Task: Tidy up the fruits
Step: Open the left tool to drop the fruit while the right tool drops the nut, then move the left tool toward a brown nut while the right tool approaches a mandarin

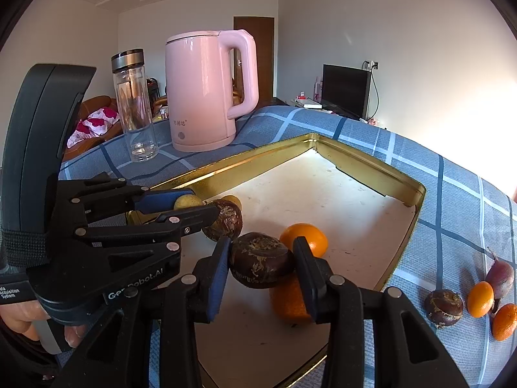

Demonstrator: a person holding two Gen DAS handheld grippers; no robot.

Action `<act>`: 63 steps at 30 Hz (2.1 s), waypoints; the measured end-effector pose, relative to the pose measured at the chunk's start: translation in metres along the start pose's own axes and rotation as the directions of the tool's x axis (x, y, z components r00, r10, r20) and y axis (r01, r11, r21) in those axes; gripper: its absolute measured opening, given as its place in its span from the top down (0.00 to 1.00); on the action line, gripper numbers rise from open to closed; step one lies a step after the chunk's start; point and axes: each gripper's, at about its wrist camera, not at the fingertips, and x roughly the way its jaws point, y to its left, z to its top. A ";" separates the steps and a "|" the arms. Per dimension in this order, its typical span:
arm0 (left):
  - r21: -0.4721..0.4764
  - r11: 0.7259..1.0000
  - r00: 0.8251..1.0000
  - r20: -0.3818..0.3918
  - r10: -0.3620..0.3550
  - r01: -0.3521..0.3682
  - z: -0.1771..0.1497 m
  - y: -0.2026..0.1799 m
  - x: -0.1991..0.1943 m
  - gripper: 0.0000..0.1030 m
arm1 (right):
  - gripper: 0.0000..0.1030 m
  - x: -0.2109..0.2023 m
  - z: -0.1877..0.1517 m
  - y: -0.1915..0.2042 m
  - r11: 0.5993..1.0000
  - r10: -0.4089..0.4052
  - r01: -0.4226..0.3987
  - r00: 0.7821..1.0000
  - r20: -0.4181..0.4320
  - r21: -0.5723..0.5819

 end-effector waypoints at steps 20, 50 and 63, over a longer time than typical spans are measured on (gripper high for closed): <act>-0.072 0.997 0.998 0.059 0.028 -0.023 -0.001 0.007 -0.012 0.31 | 0.37 -0.015 -0.002 -0.007 0.998 -0.054 0.050 0.995 0.085 0.050; 0.020 0.999 0.992 0.123 0.032 -0.035 0.035 -0.061 -0.051 0.23 | 0.27 -0.099 -0.027 -0.082 0.956 -0.249 0.213 0.953 0.173 0.201; 0.199 0.977 0.989 0.115 -0.098 0.074 0.051 -0.180 -0.036 0.14 | 0.27 -0.143 -0.065 -0.202 0.780 -0.532 0.467 0.845 0.049 0.417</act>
